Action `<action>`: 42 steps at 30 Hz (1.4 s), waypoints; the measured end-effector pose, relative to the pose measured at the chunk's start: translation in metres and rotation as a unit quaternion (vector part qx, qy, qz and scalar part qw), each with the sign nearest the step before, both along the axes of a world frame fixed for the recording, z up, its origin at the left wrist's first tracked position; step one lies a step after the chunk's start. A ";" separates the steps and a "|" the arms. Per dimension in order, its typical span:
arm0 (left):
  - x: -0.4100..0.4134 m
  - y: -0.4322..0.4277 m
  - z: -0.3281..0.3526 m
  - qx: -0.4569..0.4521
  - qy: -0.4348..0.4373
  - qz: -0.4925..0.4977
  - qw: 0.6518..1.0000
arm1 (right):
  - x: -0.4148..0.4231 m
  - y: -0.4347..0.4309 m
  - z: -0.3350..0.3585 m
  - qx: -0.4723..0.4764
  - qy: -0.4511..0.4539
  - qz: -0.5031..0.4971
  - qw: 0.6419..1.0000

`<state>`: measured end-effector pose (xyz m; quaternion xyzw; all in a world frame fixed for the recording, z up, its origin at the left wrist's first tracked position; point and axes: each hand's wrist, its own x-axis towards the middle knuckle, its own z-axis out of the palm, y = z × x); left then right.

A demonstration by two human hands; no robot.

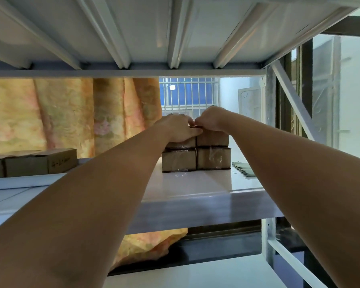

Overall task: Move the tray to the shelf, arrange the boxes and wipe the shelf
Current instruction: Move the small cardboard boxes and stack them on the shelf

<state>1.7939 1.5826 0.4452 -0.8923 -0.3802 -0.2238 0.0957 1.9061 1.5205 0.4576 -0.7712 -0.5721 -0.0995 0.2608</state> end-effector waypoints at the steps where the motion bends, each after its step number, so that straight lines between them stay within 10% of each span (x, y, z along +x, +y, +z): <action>1: 0.000 0.001 -0.002 -0.002 0.007 0.006 1.000 | 0.003 0.002 -0.001 0.000 -0.012 -0.017 1.000; 17: -0.015 -0.010 0.026 -0.113 0.123 0.002 0.986 | 0.006 0.014 -0.009 -0.011 0.131 -0.014 0.991; 26: -0.017 -0.020 0.038 -0.092 0.150 0.018 0.984 | 0.006 0.015 -0.003 -0.104 0.044 0.003 0.994; 42: 0.002 -0.001 0.024 -0.303 -0.065 0.092 0.947 | 0.008 0.014 -0.007 -0.126 -0.041 -0.006 0.991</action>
